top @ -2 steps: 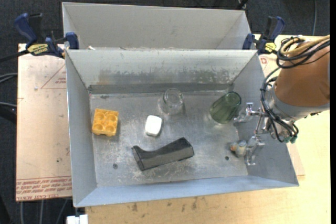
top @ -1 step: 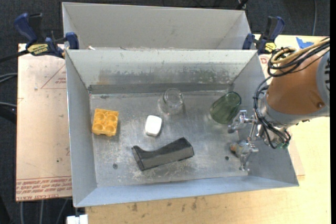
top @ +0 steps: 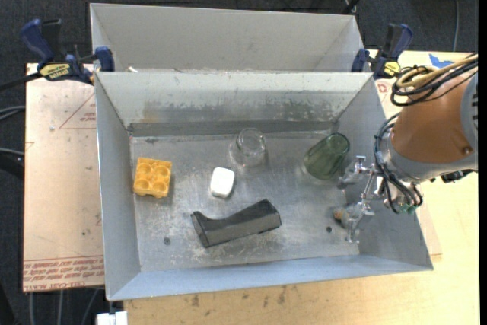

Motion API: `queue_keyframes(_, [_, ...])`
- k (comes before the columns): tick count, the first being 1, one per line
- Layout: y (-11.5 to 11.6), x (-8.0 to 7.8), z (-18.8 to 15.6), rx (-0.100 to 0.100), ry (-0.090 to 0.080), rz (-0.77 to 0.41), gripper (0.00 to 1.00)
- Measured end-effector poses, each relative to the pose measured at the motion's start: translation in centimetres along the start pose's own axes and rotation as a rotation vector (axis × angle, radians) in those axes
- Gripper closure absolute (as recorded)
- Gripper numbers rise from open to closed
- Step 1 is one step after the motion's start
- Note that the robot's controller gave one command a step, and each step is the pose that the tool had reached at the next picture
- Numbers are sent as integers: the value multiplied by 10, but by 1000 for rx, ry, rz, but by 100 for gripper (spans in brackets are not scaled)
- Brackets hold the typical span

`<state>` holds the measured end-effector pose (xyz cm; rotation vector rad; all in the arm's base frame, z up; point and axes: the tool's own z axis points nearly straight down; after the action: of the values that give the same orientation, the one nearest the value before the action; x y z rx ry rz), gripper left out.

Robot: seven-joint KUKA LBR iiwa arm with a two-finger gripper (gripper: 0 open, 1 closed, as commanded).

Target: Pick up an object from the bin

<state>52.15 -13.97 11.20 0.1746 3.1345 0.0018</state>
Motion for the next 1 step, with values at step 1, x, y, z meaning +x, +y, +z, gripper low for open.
queue_keyframes(1, [-4, -15, 20, 1, -2, 130, 0])
